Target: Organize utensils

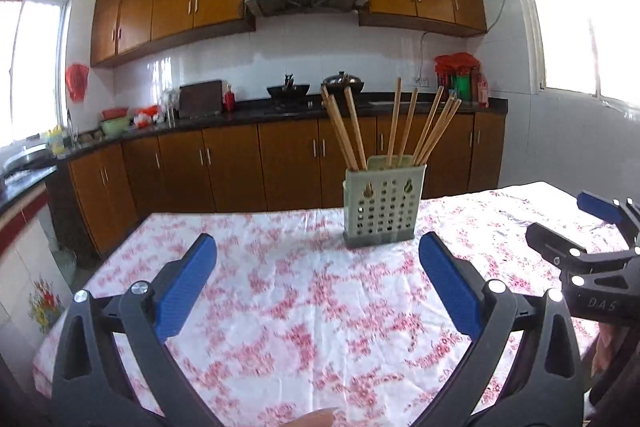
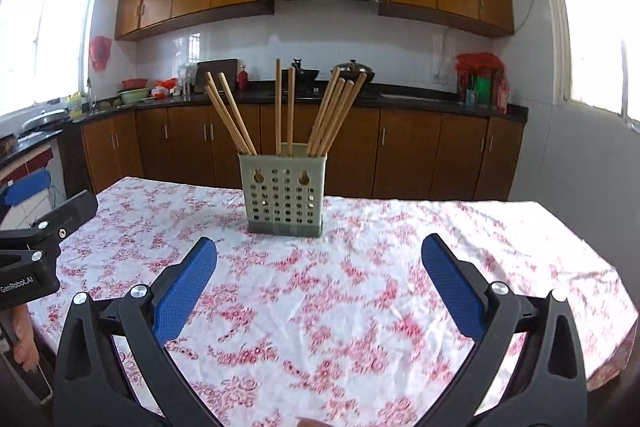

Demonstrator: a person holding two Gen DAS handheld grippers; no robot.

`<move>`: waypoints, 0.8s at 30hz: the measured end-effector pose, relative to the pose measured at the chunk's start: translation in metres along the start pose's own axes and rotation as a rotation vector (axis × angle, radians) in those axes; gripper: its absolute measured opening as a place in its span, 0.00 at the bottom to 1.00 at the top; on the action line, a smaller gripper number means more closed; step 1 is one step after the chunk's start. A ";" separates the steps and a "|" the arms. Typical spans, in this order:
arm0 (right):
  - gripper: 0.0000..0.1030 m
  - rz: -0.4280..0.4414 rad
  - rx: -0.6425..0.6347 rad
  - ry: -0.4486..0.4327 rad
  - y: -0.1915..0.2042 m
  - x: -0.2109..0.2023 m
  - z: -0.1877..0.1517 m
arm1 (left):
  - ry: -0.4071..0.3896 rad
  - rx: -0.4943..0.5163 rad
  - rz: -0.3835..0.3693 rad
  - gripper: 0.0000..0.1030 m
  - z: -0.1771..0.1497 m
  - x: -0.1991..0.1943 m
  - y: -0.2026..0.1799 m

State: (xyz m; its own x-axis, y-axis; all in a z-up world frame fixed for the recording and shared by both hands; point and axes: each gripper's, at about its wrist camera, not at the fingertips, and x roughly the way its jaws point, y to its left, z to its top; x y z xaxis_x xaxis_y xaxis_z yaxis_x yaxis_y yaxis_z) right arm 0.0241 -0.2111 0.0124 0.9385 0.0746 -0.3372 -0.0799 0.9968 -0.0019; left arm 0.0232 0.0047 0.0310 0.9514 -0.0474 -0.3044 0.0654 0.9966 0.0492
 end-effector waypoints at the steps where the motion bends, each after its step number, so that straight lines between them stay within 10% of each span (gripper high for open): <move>1: 0.98 -0.004 0.012 0.001 -0.001 -0.001 -0.004 | 0.007 -0.010 0.000 0.96 -0.003 0.001 0.000; 24: 0.98 -0.024 0.062 0.082 -0.014 0.001 -0.027 | 0.087 -0.077 -0.011 0.96 -0.030 0.010 0.008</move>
State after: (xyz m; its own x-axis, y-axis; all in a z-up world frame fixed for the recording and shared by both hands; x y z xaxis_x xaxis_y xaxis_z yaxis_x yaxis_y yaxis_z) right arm 0.0169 -0.2260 -0.0127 0.9090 0.0510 -0.4136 -0.0349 0.9983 0.0464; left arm 0.0245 0.0140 -0.0001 0.9207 -0.0558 -0.3862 0.0492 0.9984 -0.0272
